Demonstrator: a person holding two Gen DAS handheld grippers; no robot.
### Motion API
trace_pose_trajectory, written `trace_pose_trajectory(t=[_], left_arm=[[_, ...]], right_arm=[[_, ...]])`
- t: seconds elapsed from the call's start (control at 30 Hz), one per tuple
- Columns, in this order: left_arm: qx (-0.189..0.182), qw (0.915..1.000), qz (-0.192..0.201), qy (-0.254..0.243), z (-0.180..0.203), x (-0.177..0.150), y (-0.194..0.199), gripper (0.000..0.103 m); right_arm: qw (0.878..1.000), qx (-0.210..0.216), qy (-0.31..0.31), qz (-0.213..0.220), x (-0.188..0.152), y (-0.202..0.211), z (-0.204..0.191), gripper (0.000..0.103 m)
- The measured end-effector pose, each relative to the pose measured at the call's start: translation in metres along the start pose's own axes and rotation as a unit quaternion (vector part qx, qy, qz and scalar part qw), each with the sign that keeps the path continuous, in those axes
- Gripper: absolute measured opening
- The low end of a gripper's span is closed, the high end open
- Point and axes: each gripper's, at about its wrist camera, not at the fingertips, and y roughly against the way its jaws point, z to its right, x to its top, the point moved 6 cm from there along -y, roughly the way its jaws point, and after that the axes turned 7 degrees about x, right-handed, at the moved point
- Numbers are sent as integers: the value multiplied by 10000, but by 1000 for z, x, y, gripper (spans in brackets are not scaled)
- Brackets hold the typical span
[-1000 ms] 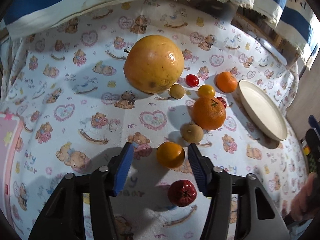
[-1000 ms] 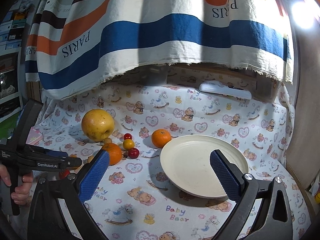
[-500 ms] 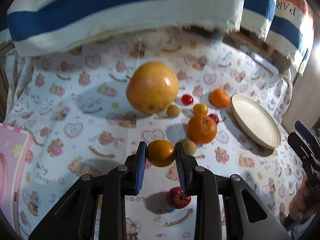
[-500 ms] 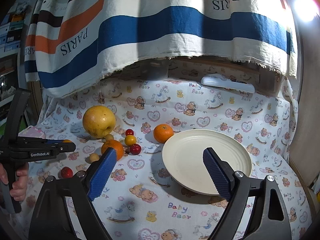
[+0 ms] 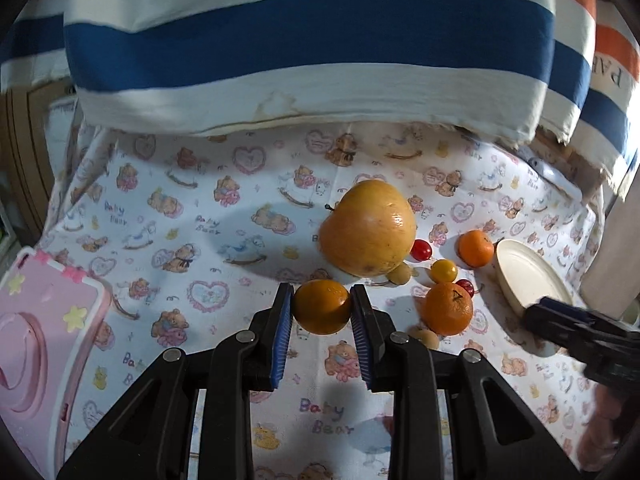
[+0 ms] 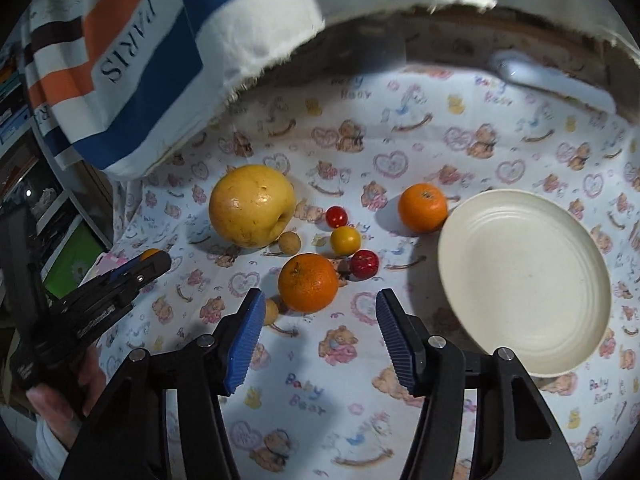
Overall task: Organize fruits
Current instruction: 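Close the right gripper on the large orange while the left gripper holds the small orange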
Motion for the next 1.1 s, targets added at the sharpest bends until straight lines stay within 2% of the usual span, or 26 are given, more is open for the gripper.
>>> trace_pose_trajectory(t=[0.23, 0.37, 0.5, 0.6, 0.7, 0.9, 0.97, 1.1], left_arm=[[-165, 9999, -25, -22, 4, -1, 7, 28], [-165, 9997, -90, 174, -3, 1, 6, 28], [110, 9998, 32, 130, -9, 3, 3, 28], [145, 9998, -24, 139, -12, 3, -2, 28], [20, 9997, -86, 208, -13, 3, -2, 28], [-35, 9999, 57, 104, -6, 5, 8, 28], [-51, 9999, 68, 85, -4, 5, 10, 28], [-44, 10000, 63, 46, -2, 5, 10, 28]], right_arm=[[9983, -436, -81, -366, 3, -48, -4, 60], [9973, -425, -166, -582, 2, -69, -5, 60], [9961, -545, -101, -681, 1, -82, -8, 60], [9957, -640, -66, -660, 2, -89, -11, 60], [9945, -868, -18, -588, -1, -92, -11, 52], [9941, -909, 240, -534, -2, -96, -15, 52], [9941, -838, 151, -669, -5, -103, -11, 51], [9944, -863, 103, -599, -3, -100, -9, 50]])
